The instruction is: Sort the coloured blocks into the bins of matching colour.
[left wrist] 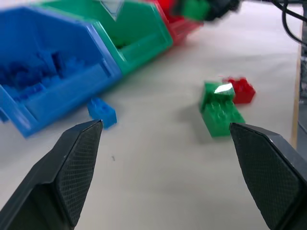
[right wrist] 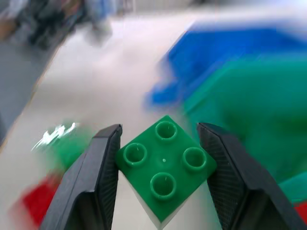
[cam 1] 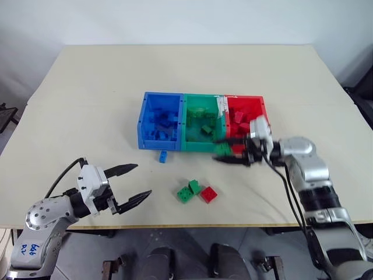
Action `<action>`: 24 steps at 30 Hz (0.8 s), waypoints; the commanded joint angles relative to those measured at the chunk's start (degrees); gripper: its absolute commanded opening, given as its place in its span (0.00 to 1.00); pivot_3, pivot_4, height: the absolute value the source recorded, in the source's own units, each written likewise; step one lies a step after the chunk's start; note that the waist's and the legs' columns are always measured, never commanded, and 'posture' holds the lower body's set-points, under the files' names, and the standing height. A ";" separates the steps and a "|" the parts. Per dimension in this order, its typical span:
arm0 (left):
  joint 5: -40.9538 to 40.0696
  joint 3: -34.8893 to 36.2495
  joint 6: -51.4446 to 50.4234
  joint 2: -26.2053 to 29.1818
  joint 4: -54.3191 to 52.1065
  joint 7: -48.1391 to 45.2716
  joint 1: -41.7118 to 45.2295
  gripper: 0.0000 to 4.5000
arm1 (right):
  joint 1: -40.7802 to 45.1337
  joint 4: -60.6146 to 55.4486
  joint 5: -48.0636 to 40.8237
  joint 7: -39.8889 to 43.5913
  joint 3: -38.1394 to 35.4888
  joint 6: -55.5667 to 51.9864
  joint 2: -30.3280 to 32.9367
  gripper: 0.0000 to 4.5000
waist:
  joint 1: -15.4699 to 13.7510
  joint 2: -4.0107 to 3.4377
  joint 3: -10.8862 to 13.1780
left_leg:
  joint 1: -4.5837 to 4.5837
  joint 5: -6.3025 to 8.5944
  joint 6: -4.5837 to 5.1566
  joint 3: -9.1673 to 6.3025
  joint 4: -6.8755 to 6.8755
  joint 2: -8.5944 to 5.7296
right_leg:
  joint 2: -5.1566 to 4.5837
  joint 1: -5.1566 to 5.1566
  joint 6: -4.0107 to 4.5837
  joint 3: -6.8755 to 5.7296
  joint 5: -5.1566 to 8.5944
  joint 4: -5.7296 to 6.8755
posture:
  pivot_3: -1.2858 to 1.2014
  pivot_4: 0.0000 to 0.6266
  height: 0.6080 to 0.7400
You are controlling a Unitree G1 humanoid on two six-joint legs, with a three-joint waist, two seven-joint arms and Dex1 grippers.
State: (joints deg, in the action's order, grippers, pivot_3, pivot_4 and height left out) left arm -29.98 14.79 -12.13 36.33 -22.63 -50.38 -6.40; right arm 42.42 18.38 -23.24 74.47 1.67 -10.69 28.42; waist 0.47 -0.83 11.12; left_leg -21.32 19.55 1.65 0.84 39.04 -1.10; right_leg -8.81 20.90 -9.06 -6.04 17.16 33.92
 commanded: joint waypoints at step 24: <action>2.30 -7.85 -0.52 0.89 5.87 -3.73 11.82 1.00 | -9.61 -5.69 -4.63 3.65 -12.34 5.87 10.07 0.99 | -0.87 0.03 -0.01 | -0.38 0.05 -0.01 0.04 0.02 -0.02 | 0.12 0.48 0.17 -0.03 0.09 0.32 | 0.52 0.24 1.00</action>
State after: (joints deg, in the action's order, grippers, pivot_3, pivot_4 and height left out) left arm -28.53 8.20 -13.81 37.28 -17.54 -53.07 3.93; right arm 36.08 17.04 -24.99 76.72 -7.00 -4.62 36.35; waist -0.41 -0.80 11.11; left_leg -21.69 19.60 1.64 0.91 39.05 -1.12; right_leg -8.68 21.35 -8.88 -6.09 17.25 34.21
